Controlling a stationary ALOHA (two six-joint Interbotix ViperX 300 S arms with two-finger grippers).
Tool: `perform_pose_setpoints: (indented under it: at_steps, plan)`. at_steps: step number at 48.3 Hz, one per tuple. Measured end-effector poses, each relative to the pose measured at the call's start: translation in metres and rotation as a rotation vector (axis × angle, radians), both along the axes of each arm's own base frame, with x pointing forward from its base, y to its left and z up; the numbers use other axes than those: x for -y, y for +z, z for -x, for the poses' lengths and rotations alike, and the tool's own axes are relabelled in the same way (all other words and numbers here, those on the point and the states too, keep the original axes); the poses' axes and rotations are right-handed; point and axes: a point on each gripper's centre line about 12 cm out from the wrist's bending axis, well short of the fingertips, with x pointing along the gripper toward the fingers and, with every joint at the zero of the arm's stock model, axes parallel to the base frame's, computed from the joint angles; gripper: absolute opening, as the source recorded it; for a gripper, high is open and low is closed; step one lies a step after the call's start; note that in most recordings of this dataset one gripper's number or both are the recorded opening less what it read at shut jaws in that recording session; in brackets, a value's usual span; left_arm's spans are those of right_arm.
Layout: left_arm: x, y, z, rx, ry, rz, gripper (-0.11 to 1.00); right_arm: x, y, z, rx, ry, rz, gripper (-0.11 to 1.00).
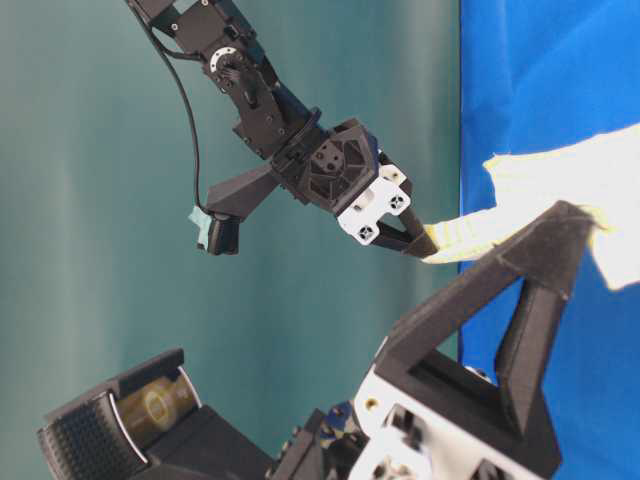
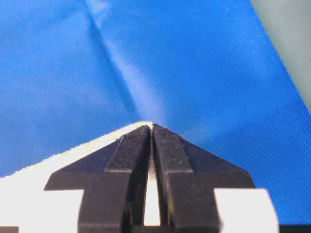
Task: Fold the yellow towel.
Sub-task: 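Lay the strip down vertically on the table and open both grippers, then move both grippers to the strip's top end and grasp its corners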
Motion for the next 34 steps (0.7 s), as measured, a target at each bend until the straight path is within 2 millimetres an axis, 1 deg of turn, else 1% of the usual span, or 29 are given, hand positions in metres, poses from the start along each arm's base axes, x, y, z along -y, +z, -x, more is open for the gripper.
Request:
perform_pose_setpoints:
  at_steps: [9,11,15,16,18,20,22,24,27,28,29,34]
  plan:
    - [-0.001,-0.005,-0.001,-0.011,0.003,0.000,0.01,-0.001,-0.003,-0.001,-0.008,0.007,0.002,0.04]
    - [-0.001,-0.006,-0.001,-0.016,0.005,0.004,0.01,-0.002,-0.004,-0.001,-0.010,0.010,0.003,0.09]
    - [-0.003,-0.009,-0.001,-0.028,0.013,0.006,0.03,-0.004,-0.004,-0.003,-0.013,0.024,0.015,0.29]
    - [-0.003,-0.009,0.000,-0.031,0.015,0.008,0.06,-0.004,-0.005,-0.003,-0.013,0.026,0.016,0.35]
    - [-0.005,-0.010,0.000,-0.036,0.021,0.010,0.15,-0.006,-0.005,-0.004,-0.011,0.031,0.019,0.47]
    - [-0.005,-0.011,0.000,-0.048,0.025,0.012,0.25,-0.007,-0.005,-0.005,-0.010,0.035,0.021,0.58]
    - [-0.007,-0.012,0.001,-0.059,0.026,0.007,0.38,-0.008,-0.004,-0.006,-0.010,0.039,0.023,0.67]
    - [-0.007,-0.012,0.002,-0.074,0.027,0.005,0.50,-0.009,-0.004,-0.006,-0.009,0.040,0.023,0.72]
    - [-0.010,-0.009,0.005,-0.098,0.029,-0.001,0.68,-0.010,-0.002,-0.006,-0.008,0.044,0.026,0.73]
    - [-0.010,-0.008,0.006,-0.104,0.026,-0.004,0.70,-0.010,0.000,-0.005,-0.006,0.046,0.030,0.72]
    - [-0.011,-0.005,0.007,-0.108,0.028,-0.005,0.71,-0.010,0.001,-0.004,-0.006,0.043,0.029,0.71]
    - [-0.016,0.011,0.016,-0.134,0.032,-0.010,0.62,-0.014,0.017,0.005,0.016,0.047,0.048,0.68]
